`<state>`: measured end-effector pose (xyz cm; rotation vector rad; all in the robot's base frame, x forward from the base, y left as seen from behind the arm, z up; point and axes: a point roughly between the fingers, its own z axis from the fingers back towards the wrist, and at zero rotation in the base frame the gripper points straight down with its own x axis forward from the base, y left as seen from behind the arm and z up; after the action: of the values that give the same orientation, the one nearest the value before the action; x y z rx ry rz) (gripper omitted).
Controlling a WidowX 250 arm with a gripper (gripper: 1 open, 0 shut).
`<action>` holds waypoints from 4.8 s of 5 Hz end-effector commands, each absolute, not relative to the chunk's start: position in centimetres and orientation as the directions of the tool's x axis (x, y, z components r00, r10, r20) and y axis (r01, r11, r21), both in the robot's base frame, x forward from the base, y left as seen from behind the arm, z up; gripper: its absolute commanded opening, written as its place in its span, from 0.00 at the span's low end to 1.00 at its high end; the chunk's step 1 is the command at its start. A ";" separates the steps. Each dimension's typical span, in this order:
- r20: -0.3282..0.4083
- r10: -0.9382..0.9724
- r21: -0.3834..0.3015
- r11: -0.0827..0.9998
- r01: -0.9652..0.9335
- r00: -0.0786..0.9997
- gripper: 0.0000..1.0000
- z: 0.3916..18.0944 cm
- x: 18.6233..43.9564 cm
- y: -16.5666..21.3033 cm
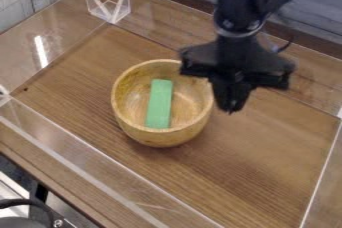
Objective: Remove the green block from the brown bowl and put it on the table
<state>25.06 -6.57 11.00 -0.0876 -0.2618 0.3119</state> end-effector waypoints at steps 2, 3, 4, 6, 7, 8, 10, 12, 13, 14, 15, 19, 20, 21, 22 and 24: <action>0.261 0.333 -0.128 0.942 -0.310 0.906 1.00 11.1 23.6 -4.7; 0.248 0.352 -0.108 0.936 -0.336 0.902 1.00 10.7 23.4 -3.8; 0.242 0.363 -0.089 0.932 -0.352 0.900 1.00 9.9 23.8 -2.8; 0.229 0.425 -0.062 0.904 -0.422 0.876 1.00 8.3 24.1 -0.8; 0.224 0.476 -0.053 0.877 -0.478 0.850 1.00 7.6 23.9 0.3; 0.221 0.486 -0.044 0.871 -0.489 0.846 1.00 7.4 23.6 0.7; 0.214 0.507 -0.024 0.857 -0.514 0.835 1.00 7.2 23.6 1.8; 0.201 0.511 -0.008 0.854 -0.521 0.835 1.00 7.2 23.9 3.4; 0.195 0.543 -0.003 0.833 -0.553 0.817 1.00 6.0 23.7 3.4; 0.189 0.574 0.003 0.811 -0.585 0.796 1.00 4.7 23.5 3.5; 0.179 0.596 0.003 0.795 -0.606 0.783 1.00 4.5 23.9 3.0; 0.146 0.669 -0.027 0.739 -0.673 0.728 1.00 3.5 26.0 4.9; 0.138 0.700 -0.038 0.710 -0.703 0.700 1.00 3.9 26.1 5.3; 0.134 0.667 -0.047 0.743 -0.668 0.733 1.00 4.6 26.4 5.1; 0.135 0.671 -0.046 0.740 -0.671 0.730 0.00 4.3 26.2 5.3; 0.171 0.668 -0.063 0.741 -0.669 0.724 0.00 6.5 26.9 4.1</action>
<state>25.92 4.11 4.84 0.0174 -0.1216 0.7412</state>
